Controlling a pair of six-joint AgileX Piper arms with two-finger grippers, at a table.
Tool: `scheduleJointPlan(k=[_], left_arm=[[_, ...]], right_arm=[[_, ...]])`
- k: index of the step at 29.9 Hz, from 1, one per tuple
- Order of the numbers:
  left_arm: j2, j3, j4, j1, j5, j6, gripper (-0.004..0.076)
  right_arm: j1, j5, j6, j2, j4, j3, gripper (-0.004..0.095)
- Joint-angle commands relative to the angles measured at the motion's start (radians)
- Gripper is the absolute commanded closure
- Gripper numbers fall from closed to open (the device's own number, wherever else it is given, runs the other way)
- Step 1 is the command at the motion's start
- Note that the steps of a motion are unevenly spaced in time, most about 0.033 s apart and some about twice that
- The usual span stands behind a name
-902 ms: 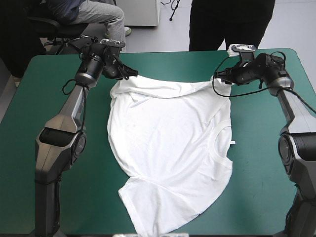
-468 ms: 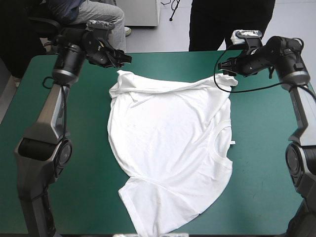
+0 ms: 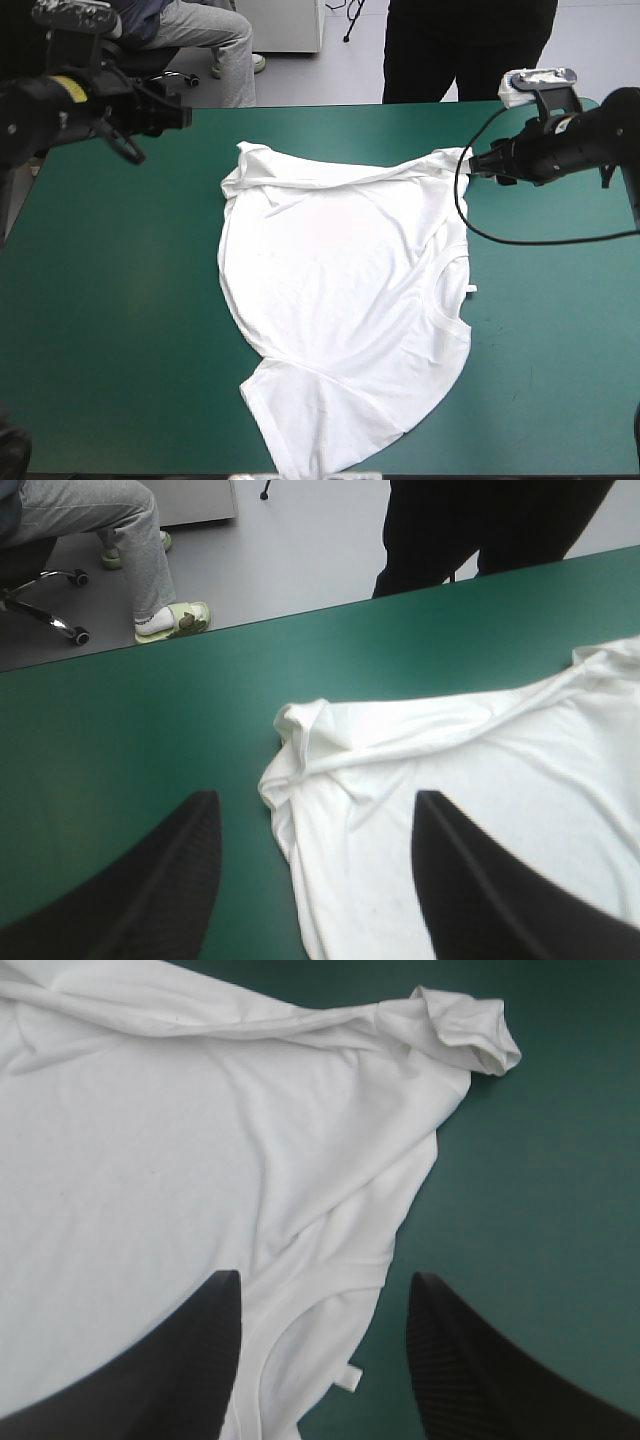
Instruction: Fold the cloth
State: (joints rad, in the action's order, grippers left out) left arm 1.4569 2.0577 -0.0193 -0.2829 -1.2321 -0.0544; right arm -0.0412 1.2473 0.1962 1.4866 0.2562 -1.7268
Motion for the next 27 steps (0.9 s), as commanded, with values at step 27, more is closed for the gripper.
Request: scheduleJointPlan(k=[27], left_arm=[[-0.237, -1.004, 0.045, -0.472, 0.051, 0.219, 0.0289]], right_arm=[[0.008, -0.021, 0.042, -0.279, 0.002, 0.172, 0.0494]])
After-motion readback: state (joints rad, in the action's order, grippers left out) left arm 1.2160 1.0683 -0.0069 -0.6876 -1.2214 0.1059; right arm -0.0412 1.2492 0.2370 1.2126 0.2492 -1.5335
